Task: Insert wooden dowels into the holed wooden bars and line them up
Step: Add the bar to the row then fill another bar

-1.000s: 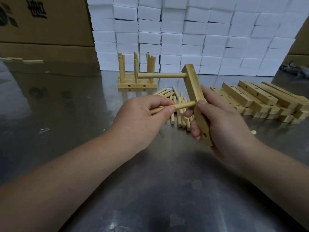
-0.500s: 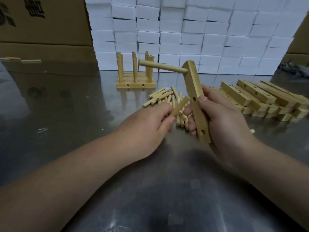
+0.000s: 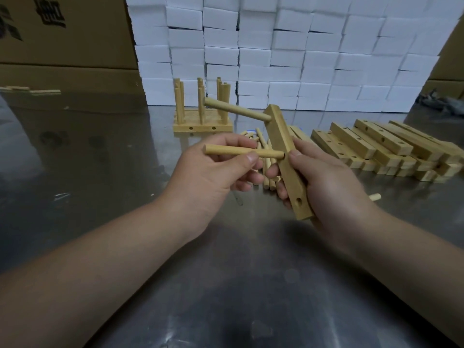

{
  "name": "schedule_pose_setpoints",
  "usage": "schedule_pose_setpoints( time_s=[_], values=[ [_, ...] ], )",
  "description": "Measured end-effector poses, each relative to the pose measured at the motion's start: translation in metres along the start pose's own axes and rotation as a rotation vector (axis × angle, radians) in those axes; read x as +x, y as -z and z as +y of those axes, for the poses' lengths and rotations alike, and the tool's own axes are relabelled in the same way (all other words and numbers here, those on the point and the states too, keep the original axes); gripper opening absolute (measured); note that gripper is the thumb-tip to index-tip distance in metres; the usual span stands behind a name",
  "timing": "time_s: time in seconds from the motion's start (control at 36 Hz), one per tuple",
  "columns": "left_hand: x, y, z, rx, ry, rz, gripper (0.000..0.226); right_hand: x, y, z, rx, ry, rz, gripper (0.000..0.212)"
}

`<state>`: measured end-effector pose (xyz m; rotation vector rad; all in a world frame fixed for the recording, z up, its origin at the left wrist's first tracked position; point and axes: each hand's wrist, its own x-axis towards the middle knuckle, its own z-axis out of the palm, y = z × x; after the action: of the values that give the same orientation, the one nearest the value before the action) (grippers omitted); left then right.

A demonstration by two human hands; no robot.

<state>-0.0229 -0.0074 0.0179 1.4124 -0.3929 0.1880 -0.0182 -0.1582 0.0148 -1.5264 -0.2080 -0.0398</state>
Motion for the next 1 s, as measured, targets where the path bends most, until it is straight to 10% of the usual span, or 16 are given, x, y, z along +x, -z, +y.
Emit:
schedule_pose_setpoints(
  time_s=[1.0],
  values=[
    [0.0029, 0.003, 0.0022, 0.024, 0.128, -0.039, 0.032, 0.0014, 0.0025, -0.0009, 0.001, 0.036, -0.014, 0.026]
  ],
)
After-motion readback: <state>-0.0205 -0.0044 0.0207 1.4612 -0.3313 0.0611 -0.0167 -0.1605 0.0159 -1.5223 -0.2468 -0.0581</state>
